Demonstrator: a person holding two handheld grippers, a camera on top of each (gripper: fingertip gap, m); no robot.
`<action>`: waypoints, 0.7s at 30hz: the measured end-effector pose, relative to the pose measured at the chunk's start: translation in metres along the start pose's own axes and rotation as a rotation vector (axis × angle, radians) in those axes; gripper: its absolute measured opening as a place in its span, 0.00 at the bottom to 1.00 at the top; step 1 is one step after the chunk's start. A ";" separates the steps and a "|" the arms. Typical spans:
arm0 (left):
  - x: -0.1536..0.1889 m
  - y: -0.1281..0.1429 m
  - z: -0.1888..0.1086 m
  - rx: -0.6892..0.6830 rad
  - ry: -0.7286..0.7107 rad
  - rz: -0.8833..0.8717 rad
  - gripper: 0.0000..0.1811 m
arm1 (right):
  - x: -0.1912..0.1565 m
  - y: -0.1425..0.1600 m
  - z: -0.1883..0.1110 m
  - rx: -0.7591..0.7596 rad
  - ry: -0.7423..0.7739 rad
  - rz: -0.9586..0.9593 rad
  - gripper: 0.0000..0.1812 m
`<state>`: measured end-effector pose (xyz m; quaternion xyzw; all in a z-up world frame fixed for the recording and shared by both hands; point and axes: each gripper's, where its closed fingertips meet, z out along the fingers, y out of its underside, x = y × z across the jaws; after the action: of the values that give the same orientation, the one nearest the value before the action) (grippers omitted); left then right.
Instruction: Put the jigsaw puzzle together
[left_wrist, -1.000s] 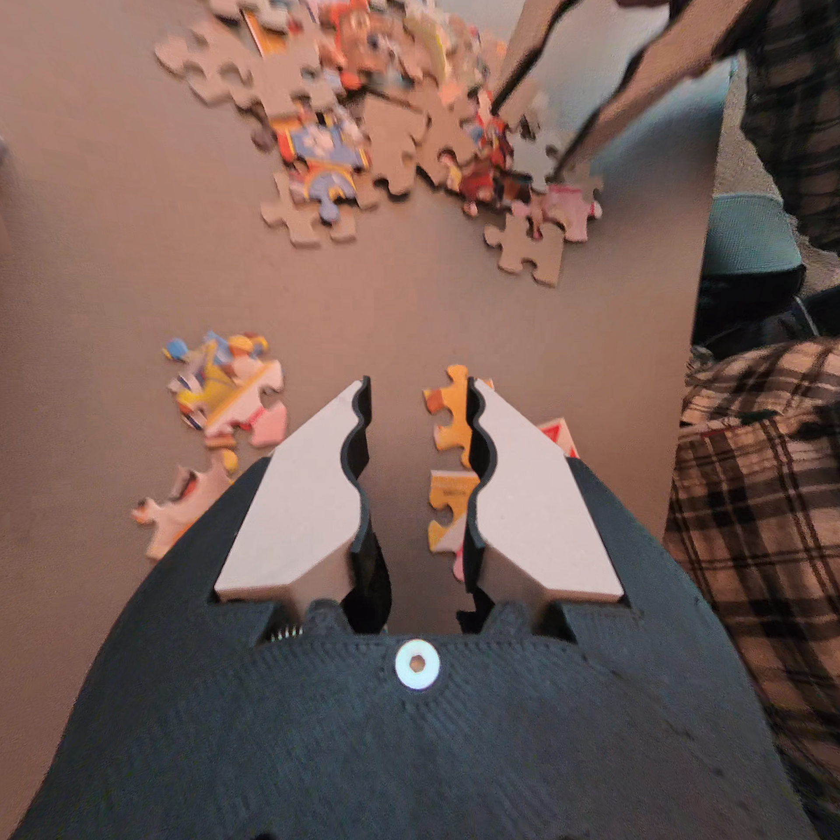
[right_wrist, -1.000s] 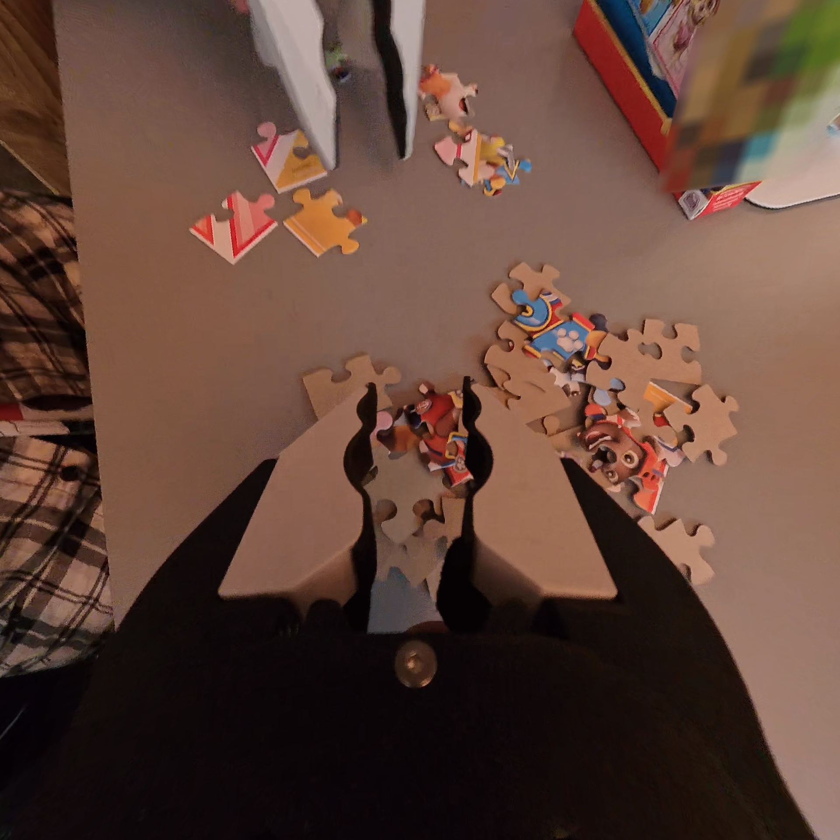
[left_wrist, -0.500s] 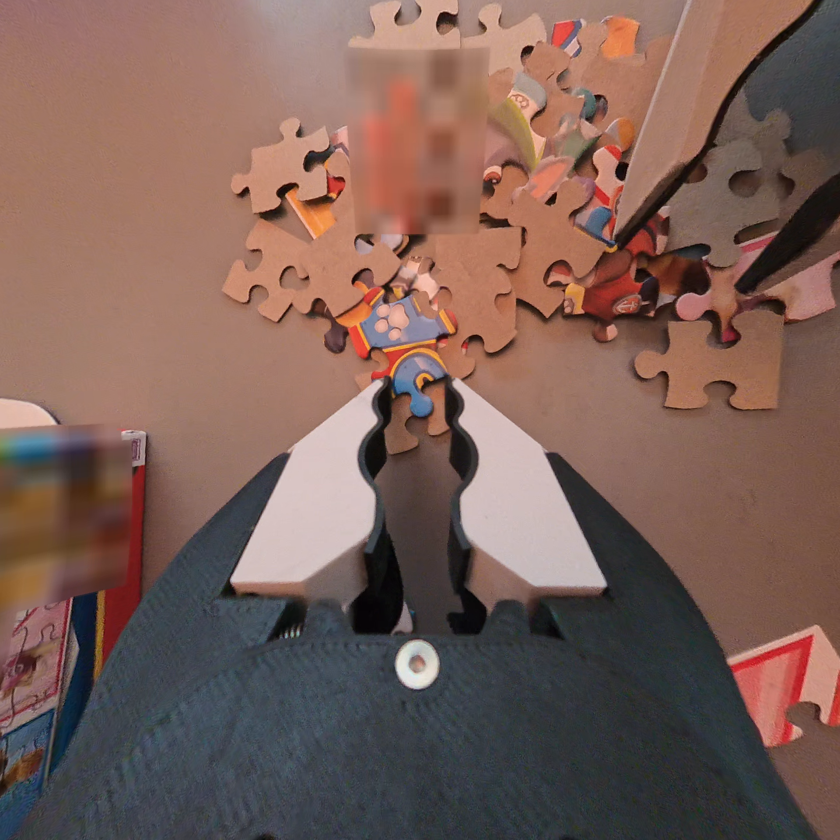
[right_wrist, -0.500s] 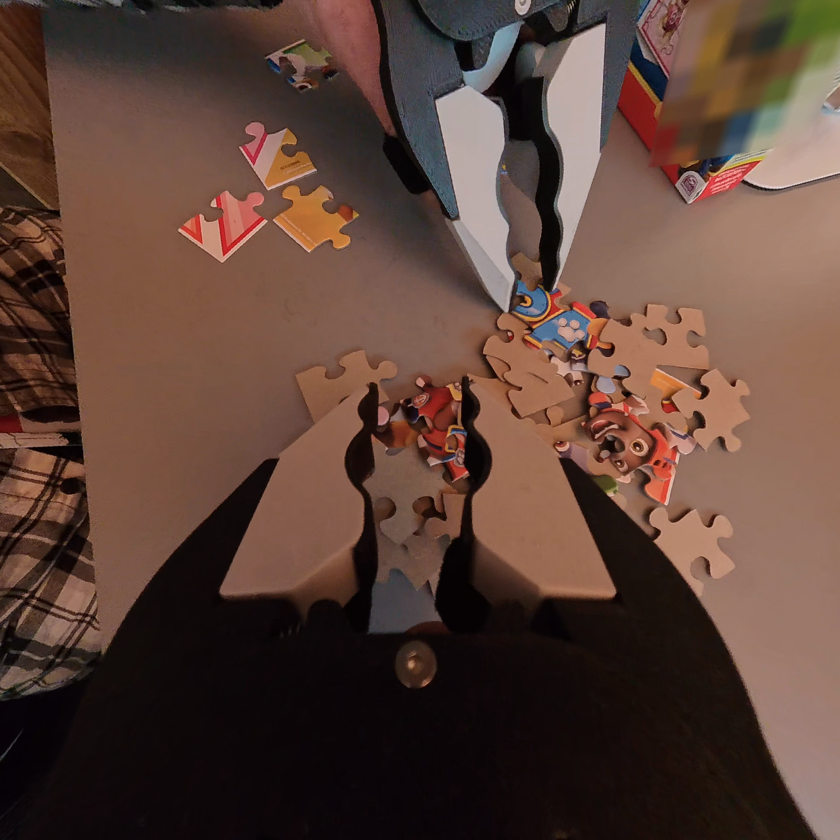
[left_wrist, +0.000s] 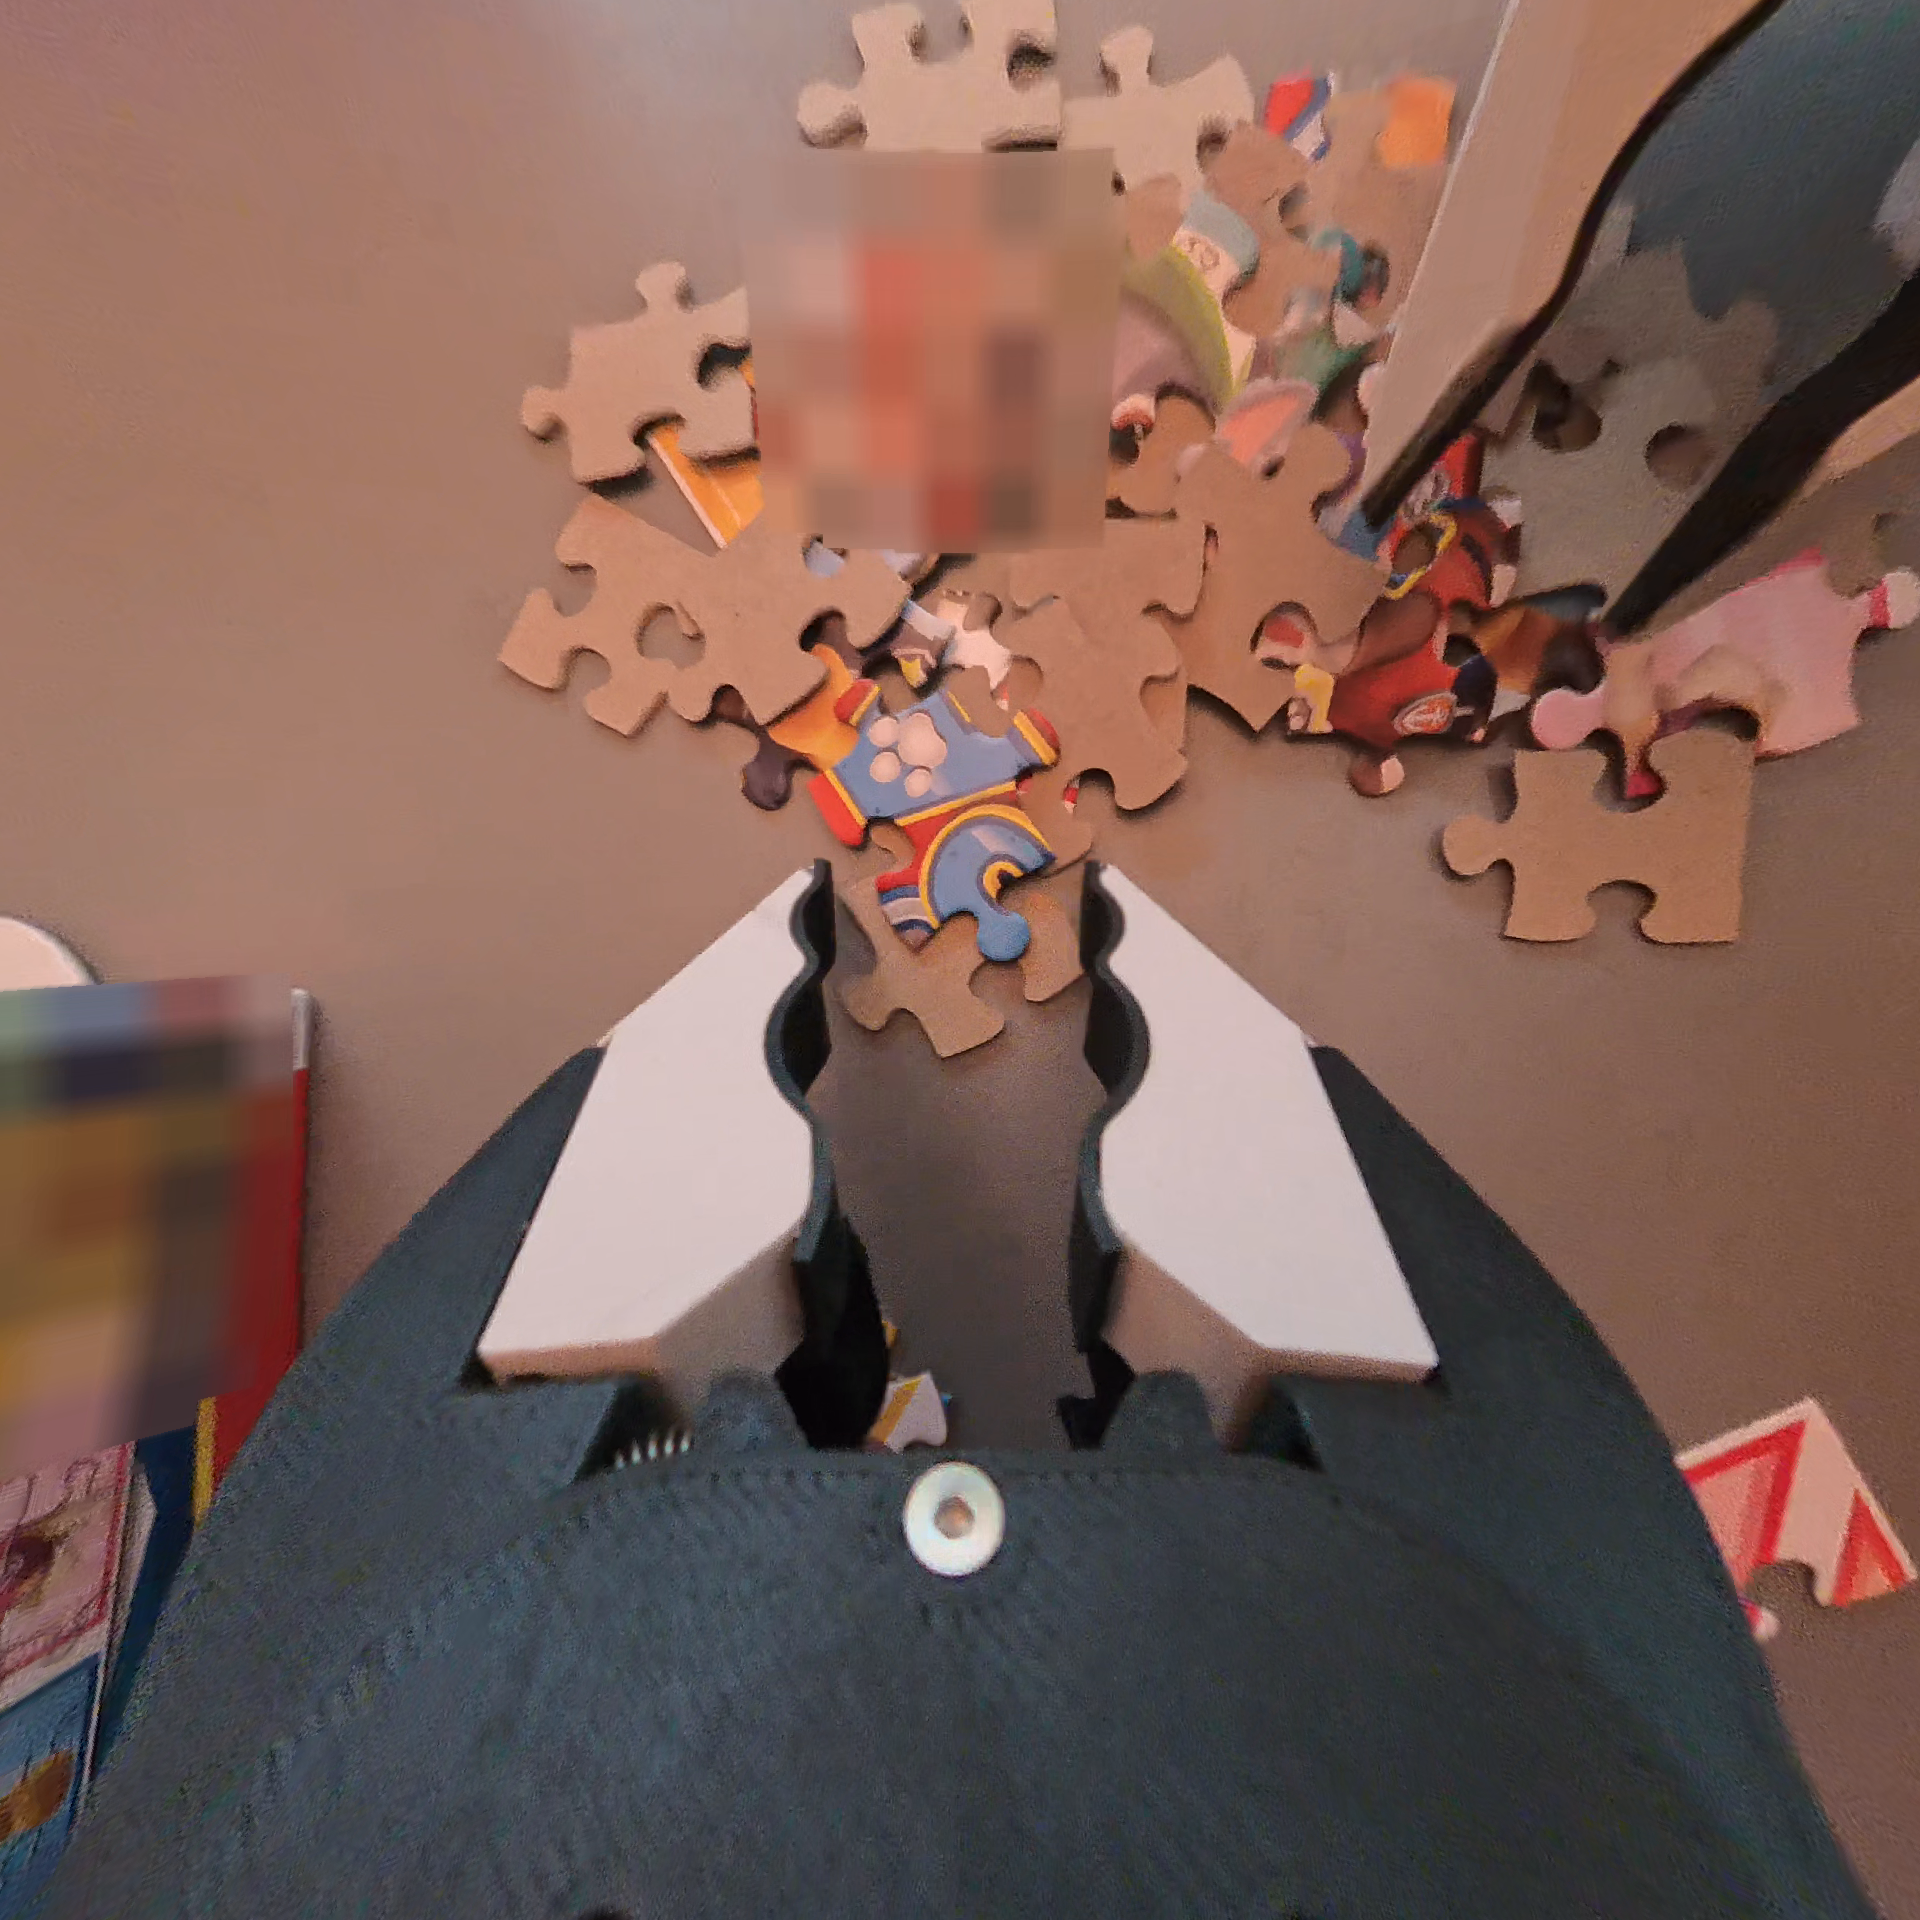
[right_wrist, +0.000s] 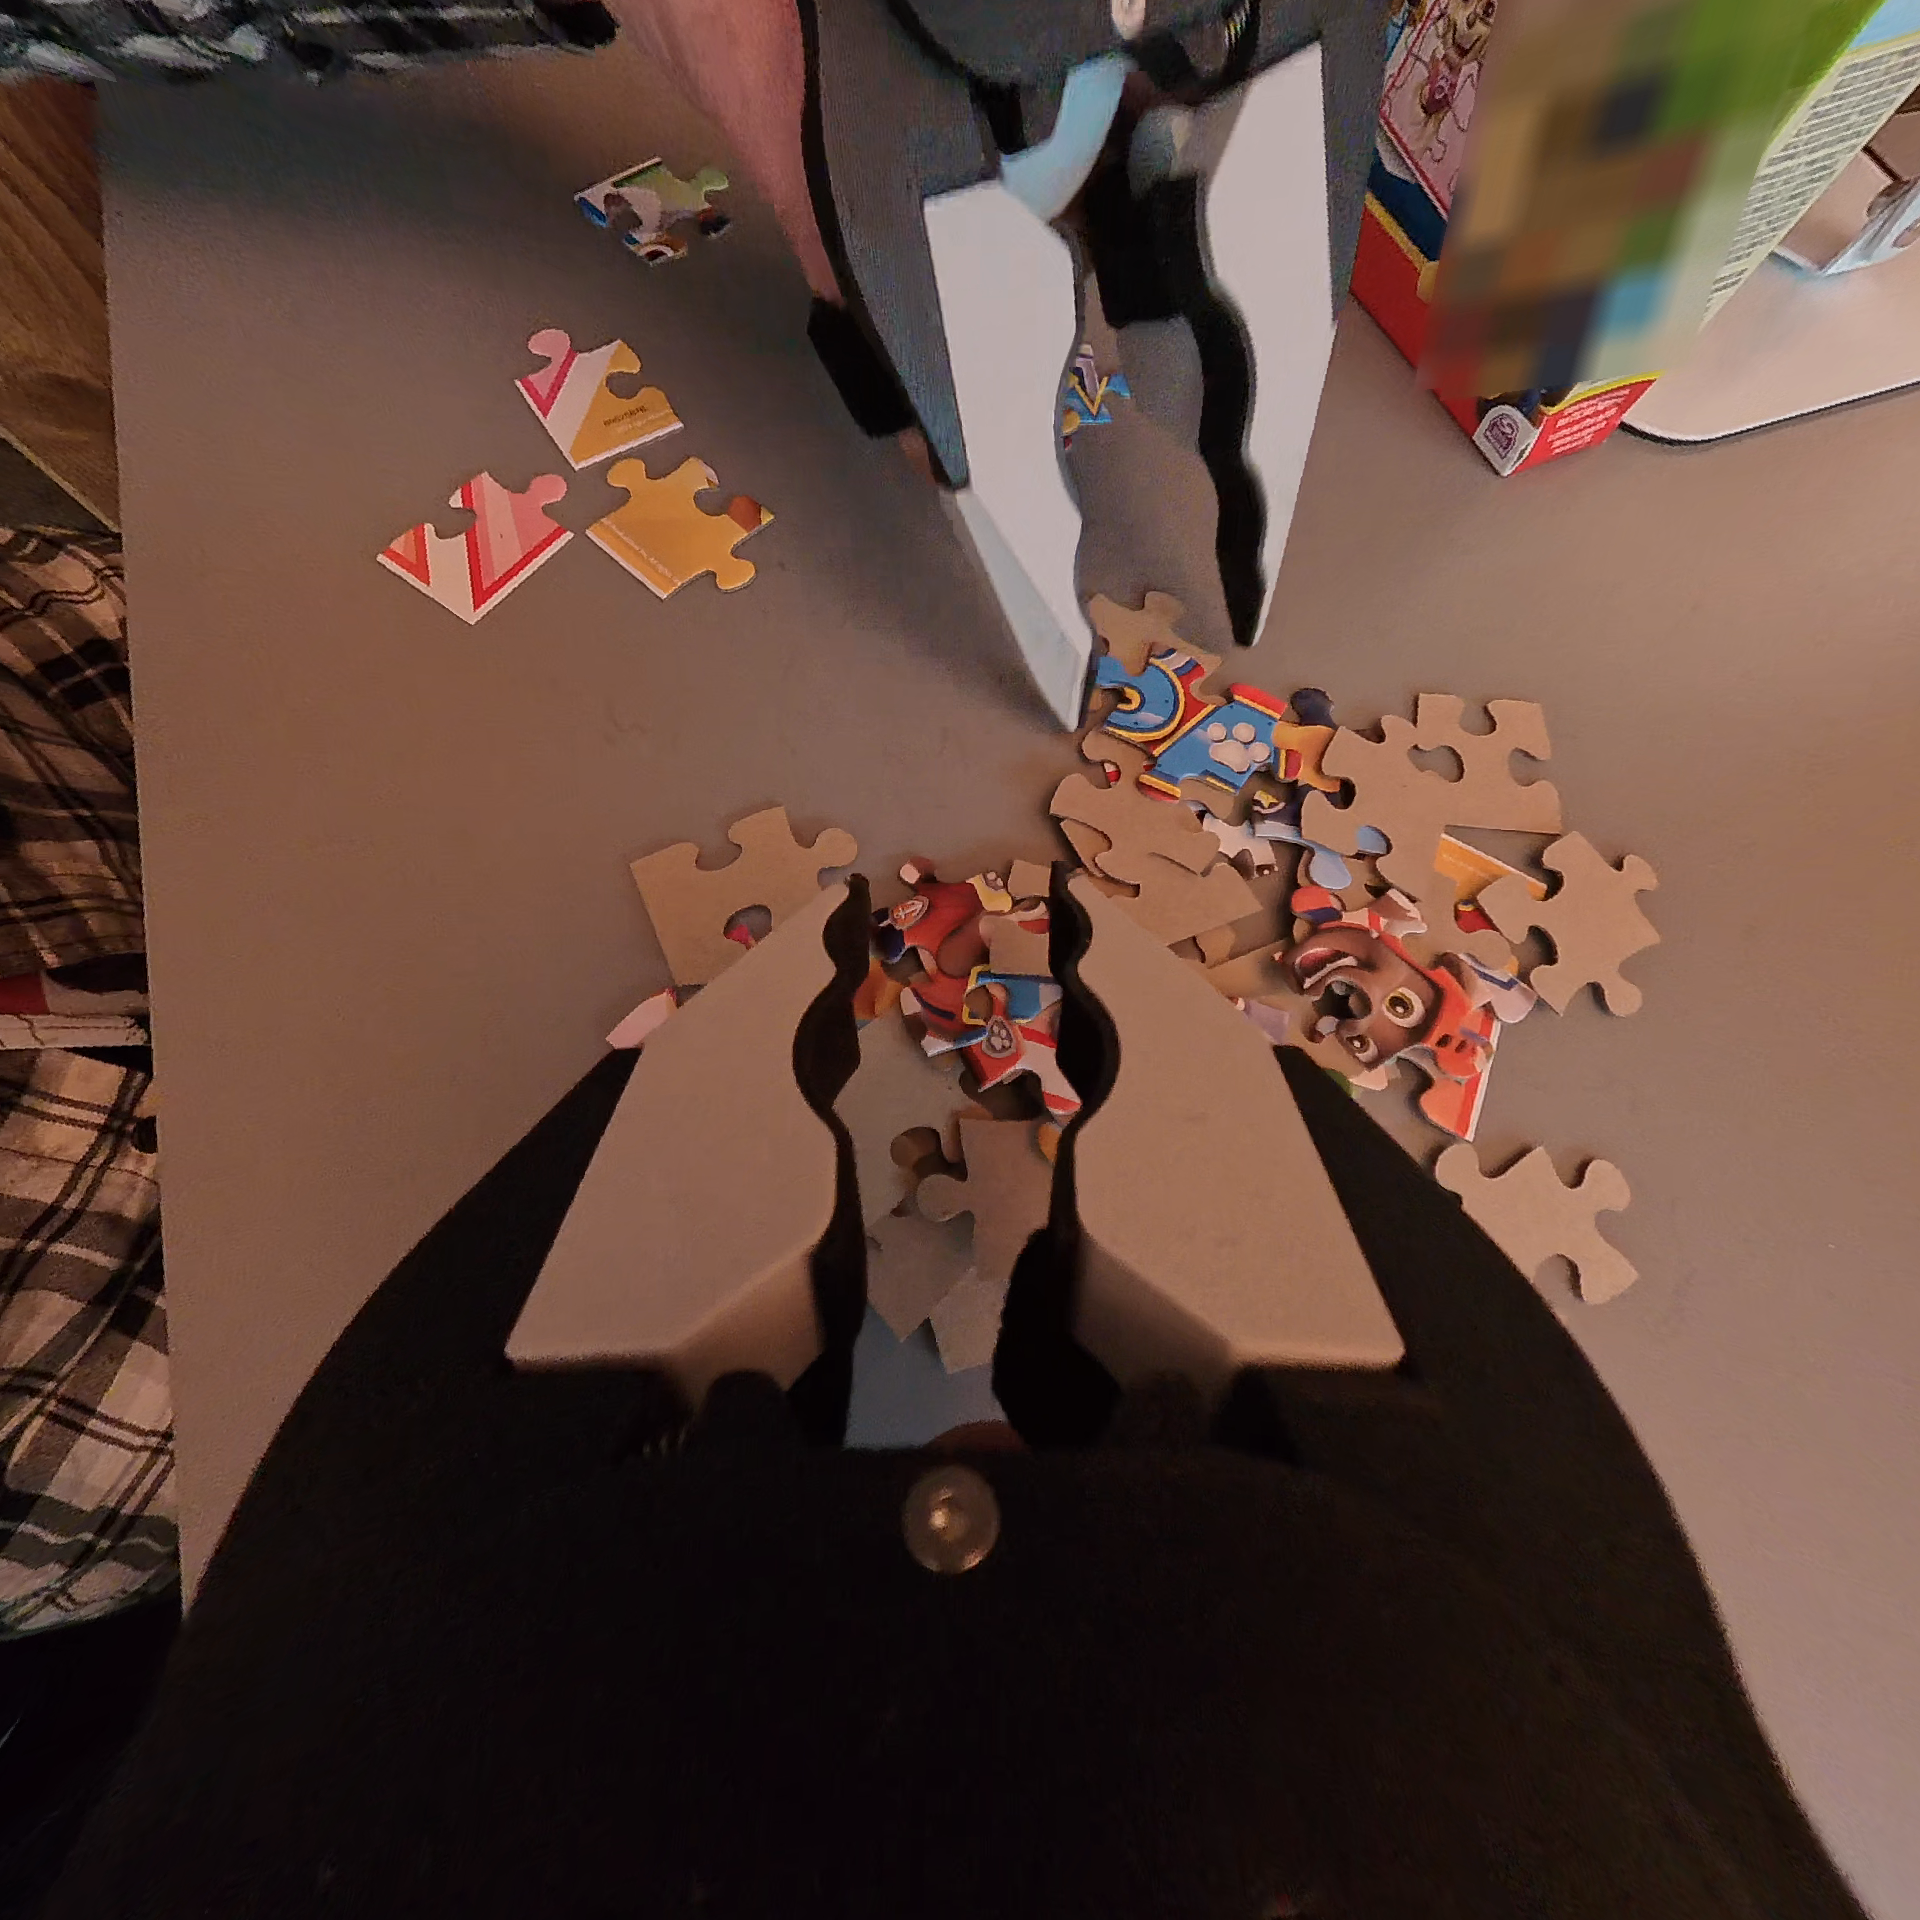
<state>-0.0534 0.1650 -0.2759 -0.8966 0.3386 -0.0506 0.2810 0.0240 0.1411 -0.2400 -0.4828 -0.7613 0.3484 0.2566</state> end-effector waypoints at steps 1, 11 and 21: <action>0.003 -0.003 0.002 0.011 0.030 -0.010 0.22 | 0.000 0.000 0.000 0.002 0.001 0.002 0.18; -0.002 0.003 -0.014 0.034 0.028 -0.051 0.15 | 0.005 0.002 -0.010 0.041 0.012 0.027 0.18; -0.022 0.078 -0.078 -0.098 -0.072 -0.179 0.26 | 0.009 0.004 -0.013 0.093 0.010 0.046 0.18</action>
<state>-0.1374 0.0945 -0.2506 -0.9372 0.2489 -0.0267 0.2430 0.0324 0.1544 -0.2345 -0.4894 -0.7317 0.3868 0.2748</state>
